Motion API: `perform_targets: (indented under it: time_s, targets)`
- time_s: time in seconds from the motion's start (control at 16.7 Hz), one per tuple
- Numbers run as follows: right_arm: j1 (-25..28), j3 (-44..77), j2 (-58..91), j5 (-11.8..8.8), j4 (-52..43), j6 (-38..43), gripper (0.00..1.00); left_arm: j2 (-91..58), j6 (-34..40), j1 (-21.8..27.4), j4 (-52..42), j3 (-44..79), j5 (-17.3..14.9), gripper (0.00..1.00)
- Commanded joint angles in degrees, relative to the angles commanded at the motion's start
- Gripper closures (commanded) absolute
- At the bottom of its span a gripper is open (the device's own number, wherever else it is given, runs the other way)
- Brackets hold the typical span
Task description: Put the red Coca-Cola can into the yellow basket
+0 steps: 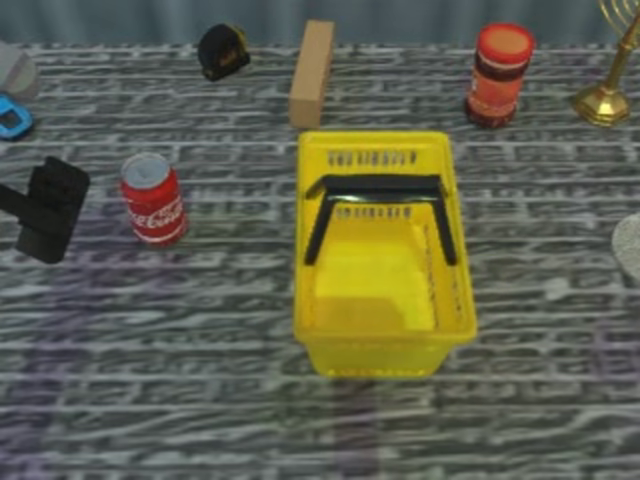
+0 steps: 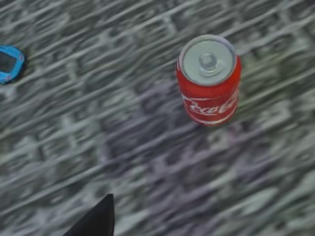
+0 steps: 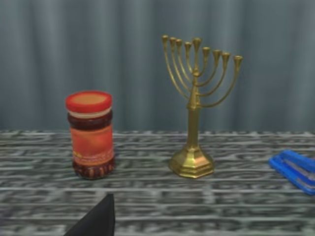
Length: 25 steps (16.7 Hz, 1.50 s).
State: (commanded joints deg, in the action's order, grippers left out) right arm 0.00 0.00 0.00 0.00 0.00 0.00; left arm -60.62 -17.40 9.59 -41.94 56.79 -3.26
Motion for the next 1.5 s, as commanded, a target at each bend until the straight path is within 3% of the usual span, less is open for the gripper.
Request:
perform_targets:
  time_s: [0.42,0.78,1.26,1.5]
  targets:
    - [0.0,0.0,0.0,0.0,0.0,0.0,0.00,-42.5,-10.1,2.2,-21.2,35.6,1.3,0.00]
    - [0.0,0.0,0.0,0.0,0.0,0.0,0.00,-67.6,-16.1,2.8,-31.8,57.4,2.6,0.00]
    - [0.0,0.0,0.0,0.0,0.0,0.0,0.00,-72.5,-17.4,2.5,-33.7,62.1,3.0,0.00]
    - [0.0,0.0,0.0,0.0,0.0,0.0,0.00,-73.0,-17.5,2.7,-29.4,58.2,3.0,0.00]
